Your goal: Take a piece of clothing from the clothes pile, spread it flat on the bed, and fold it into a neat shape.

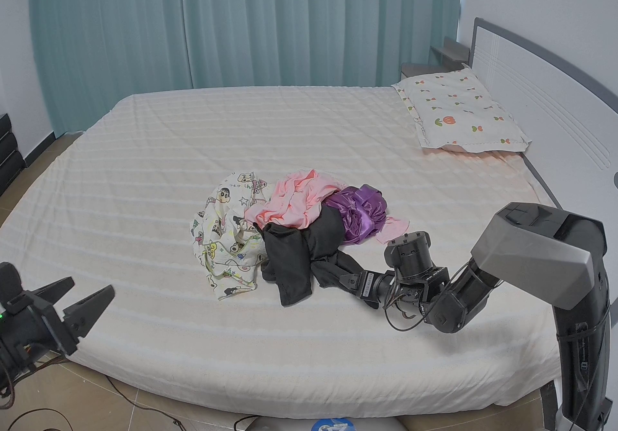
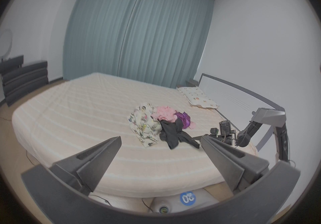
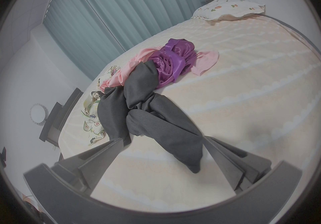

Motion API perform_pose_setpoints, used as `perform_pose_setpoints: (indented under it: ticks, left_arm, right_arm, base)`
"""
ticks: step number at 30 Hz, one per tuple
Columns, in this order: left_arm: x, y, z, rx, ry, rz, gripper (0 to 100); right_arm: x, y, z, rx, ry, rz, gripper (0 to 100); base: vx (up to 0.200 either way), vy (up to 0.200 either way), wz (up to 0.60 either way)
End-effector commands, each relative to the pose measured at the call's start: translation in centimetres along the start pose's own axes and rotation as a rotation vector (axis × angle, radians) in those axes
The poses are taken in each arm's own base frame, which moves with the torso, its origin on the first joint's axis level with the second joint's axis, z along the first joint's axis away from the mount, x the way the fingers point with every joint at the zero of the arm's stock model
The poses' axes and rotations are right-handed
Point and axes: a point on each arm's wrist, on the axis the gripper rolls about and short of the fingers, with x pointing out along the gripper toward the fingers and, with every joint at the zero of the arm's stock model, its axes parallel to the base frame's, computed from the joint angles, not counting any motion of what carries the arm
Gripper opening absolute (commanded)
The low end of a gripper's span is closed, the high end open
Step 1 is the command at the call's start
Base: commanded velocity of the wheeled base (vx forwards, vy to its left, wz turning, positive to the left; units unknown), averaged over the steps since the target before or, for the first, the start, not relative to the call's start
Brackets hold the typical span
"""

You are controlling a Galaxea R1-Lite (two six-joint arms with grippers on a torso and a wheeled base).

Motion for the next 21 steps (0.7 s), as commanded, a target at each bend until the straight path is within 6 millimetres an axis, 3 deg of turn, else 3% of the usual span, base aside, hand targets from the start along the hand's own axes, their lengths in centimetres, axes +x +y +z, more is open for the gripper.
perform_pose_setpoints:
  ticks: [1,5,21]
  left_arm:
    - [6.0,-0.4,-1.1,-0.06,0.192,-0.014,100]
    - [8.0,-0.7,-1.6,-0.131,0.213,-0.02,100]
    - [13.5,-2.3,-2.7,-0.285,0.329,-0.016,100]
  right_arm:
    - [2.8,0.0,-1.9,-0.015,0.023,0.0,100]
    - [3.3,-0.1,-2.2,-0.023,0.024,-0.002,100]
    - [2.9,-0.6,0.0,-0.103,-0.12,-0.061,100]
  base:
    - [0.0,0.0,0.0]
    - [0.0,0.0,0.0]
    - [0.0,0.0,0.0]
